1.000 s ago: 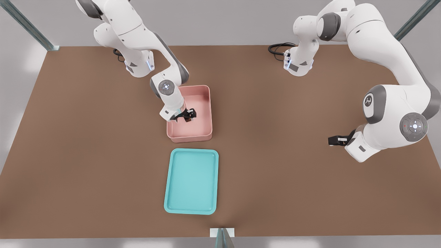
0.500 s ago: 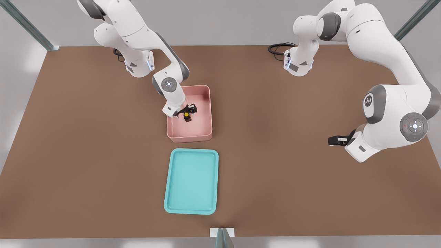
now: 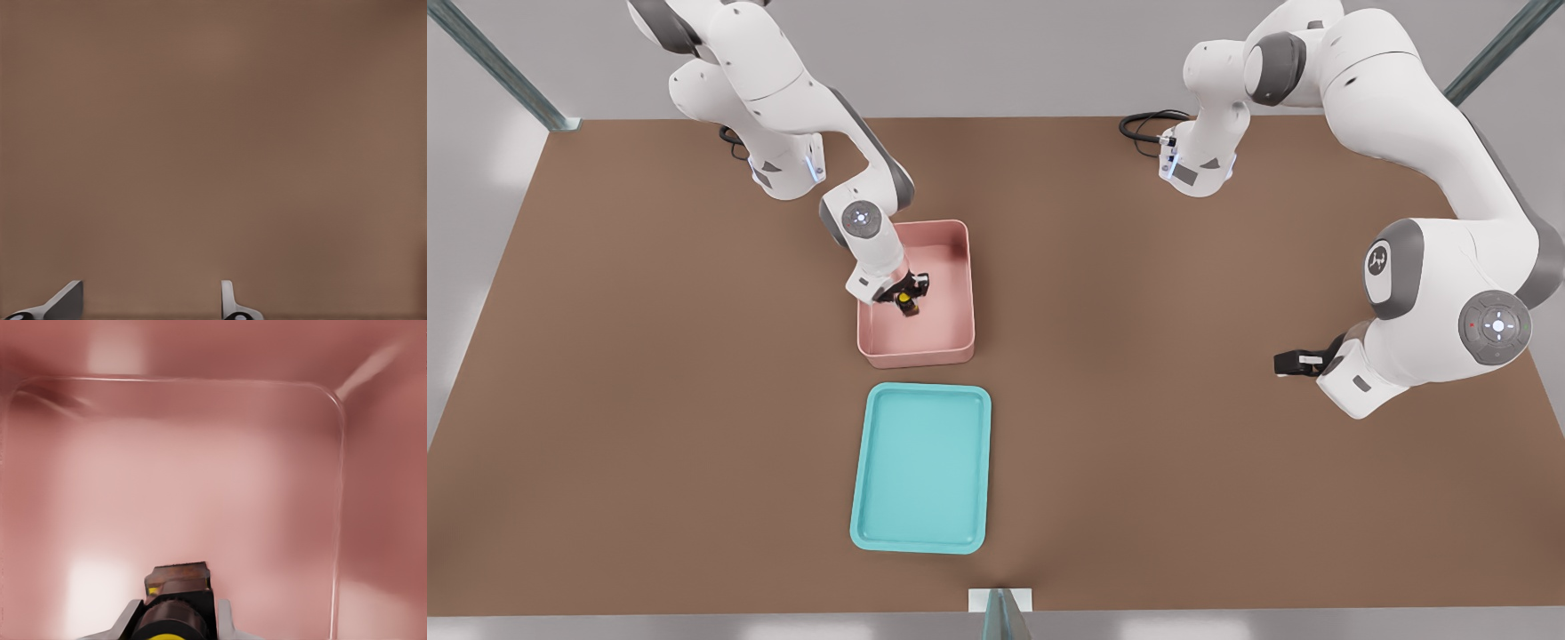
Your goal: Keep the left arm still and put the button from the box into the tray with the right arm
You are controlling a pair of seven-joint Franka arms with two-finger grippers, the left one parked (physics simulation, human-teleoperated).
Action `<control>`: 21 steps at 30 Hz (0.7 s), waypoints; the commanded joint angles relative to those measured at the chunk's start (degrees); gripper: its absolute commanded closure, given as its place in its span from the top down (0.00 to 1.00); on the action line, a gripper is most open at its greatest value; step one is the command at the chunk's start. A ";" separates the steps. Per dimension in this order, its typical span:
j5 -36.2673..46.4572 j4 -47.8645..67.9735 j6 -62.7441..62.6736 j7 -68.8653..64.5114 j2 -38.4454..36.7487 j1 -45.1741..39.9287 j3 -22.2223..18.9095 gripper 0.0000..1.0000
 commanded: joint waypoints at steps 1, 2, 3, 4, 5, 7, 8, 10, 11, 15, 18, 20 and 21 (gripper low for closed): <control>2.95 0.23 -0.17 1.16 -0.55 0.21 1.08 0.47; 4.80 0.41 -0.61 1.69 -1.52 0.38 2.05 0.47; 4.98 0.76 -1.83 1.69 -2.31 0.39 2.31 0.47; 4.98 1.81 -5.79 1.60 -4.07 0.39 2.14 0.47; 4.98 2.87 -8.33 0.55 -4.77 0.39 1.35 0.47; 4.98 10.33 -18.08 -5.78 -5.56 0.39 -3.13 0.47; 4.89 20.79 -29.60 -7.62 -5.13 0.30 -4.71 0.47; 4.89 32.66 -36.29 -12.55 -1.43 -0.14 -8.50 0.47; 4.80 36.79 -36.38 -13.52 0.85 -0.14 -9.64 0.47; 4.63 52.61 -36.20 -18.53 15.09 -3.74 -11.75 0.45; 4.63 61.22 -34.09 -19.67 24.49 -5.50 -11.40 0.45; 9.99 65.53 -31.72 -18.88 28.62 -5.42 -10.87 0.45; 10.08 66.23 -30.14 -16.42 29.59 -5.42 -9.64 0.45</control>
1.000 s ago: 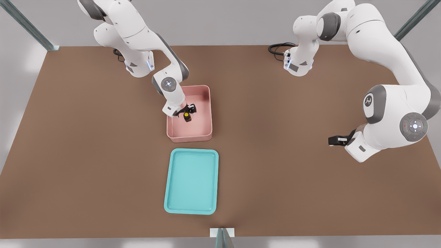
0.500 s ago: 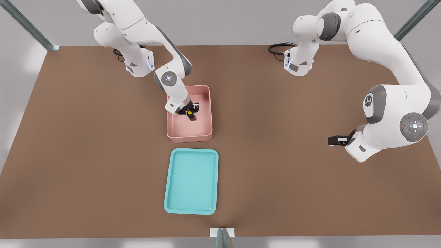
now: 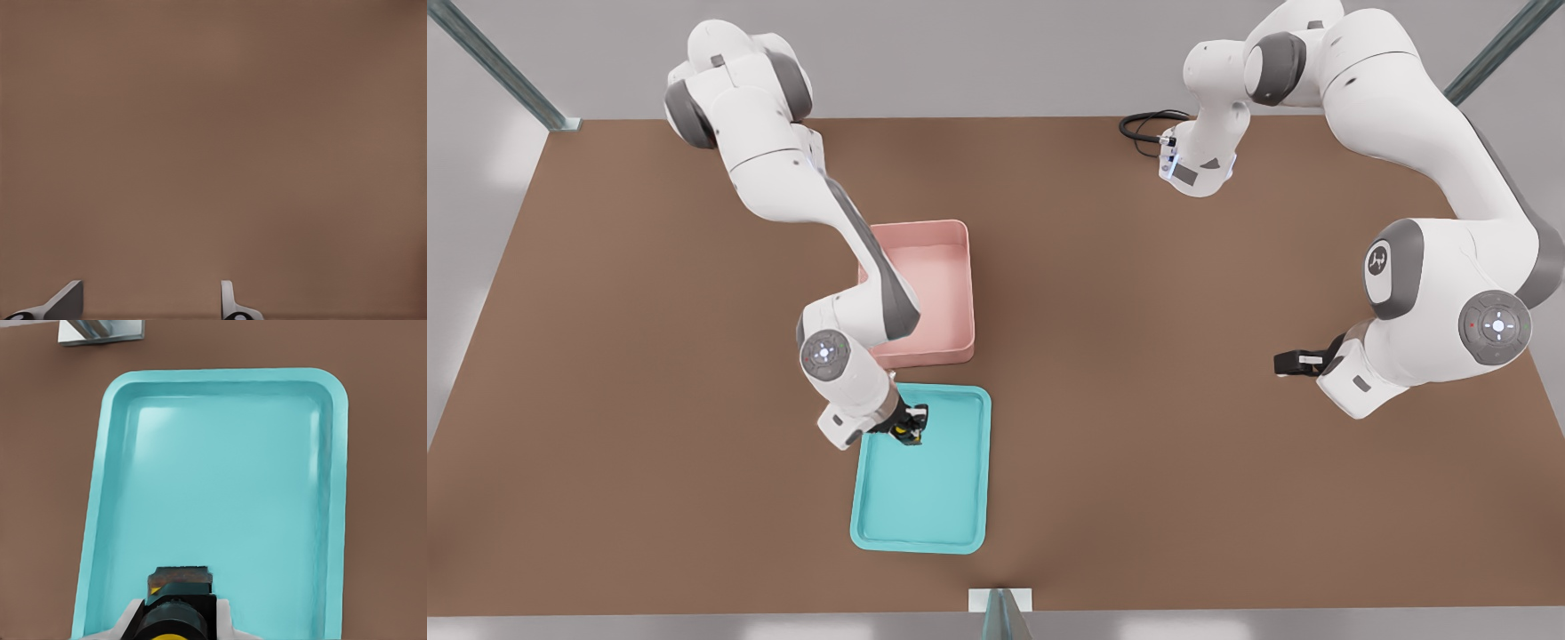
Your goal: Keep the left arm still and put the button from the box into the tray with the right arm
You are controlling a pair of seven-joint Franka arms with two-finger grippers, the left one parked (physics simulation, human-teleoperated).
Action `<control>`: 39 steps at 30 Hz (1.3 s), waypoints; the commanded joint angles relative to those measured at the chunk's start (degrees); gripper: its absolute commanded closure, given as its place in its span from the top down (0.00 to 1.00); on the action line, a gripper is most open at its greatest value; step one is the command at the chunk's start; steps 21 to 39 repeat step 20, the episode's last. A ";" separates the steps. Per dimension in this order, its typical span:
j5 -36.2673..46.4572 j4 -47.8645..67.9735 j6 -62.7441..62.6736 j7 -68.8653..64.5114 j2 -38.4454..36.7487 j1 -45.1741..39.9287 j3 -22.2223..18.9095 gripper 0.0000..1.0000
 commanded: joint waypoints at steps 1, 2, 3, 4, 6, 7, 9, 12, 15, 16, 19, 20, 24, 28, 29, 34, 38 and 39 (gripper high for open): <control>2.67 1.44 0.64 -5.62 1.24 -0.11 0.82 0.99; 2.67 1.62 0.46 -5.71 1.24 -0.55 0.82 1.00; 2.67 1.71 0.11 -5.88 1.32 -0.63 0.82 1.00; 2.58 1.71 0.02 -6.23 1.24 -0.90 0.82 1.00; 2.05 8.29 -12.79 -10.36 0.62 -1.78 0.04 1.00; 0.74 10.06 -27.28 -13.52 -6.22 -3.44 -1.11 1.00; -13.94 9.70 -41.19 -26.62 -15.72 -12.93 2.06 1.00; -12.98 6.45 -48.75 -26.54 -22.67 -21.02 1.35 1.00; -9.99 -2.25 -44.45 -15.11 -29.09 -22.87 1.53 1.00; -10.17 -2.07 -43.75 -19.14 -28.91 -22.96 1.61 1.00; -10.87 -2.07 -43.39 -21.00 -27.94 -23.31 1.00 1.00; -11.04 -2.07 -43.39 -21.00 -27.94 -23.31 1.00 1.00; -11.04 -2.07 -43.39 -21.00 -27.94 -23.31 1.00 1.00; -11.04 -2.07 -43.39 -21.00 -27.94 -23.31 1.00 1.00; -11.04 -2.07 -43.39 -21.00 -27.94 -23.31 1.00 1.00; -11.04 -2.07 -43.39 -21.00 -27.94 -23.31 1.00 1.00; -11.04 -2.07 -43.39 -21.00 -27.94 -23.31 1.00 1.00; -11.04 -2.07 -43.39 -21.00 -27.94 -23.31 1.00 1.00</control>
